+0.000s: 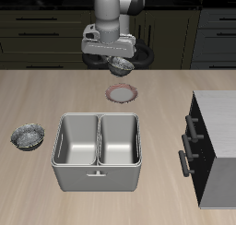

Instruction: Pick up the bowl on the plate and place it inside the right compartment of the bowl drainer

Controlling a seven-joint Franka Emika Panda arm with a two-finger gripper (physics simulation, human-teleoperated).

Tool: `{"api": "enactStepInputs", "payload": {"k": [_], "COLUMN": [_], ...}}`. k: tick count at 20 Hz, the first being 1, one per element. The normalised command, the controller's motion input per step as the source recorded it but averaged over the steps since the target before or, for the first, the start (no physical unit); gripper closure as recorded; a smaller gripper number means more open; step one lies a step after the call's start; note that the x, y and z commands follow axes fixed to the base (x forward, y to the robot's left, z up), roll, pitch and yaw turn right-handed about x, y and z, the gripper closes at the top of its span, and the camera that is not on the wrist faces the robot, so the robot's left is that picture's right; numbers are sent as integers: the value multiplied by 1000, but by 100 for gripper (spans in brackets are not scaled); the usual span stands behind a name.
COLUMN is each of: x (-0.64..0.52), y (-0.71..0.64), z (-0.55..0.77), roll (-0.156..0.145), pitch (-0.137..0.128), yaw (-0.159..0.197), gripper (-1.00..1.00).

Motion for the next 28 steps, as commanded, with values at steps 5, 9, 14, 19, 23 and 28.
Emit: {"api": "enactStepInputs", "payload": {"k": [5, 9, 14, 19, 23, 28], "x": [43, -9, -15, 120, 231, 276], "y": [32, 50, -34, -102, -92, 7], "z": [522, 465, 207, 70, 209, 311], "roll": [-8, 0, -7, -13, -35, -29], "pitch": [-69, -60, -30, 1, -4, -14], "yaw": [14, 1, 9, 8, 29, 40], "gripper": [100, 100, 100, 100, 100, 100]}}
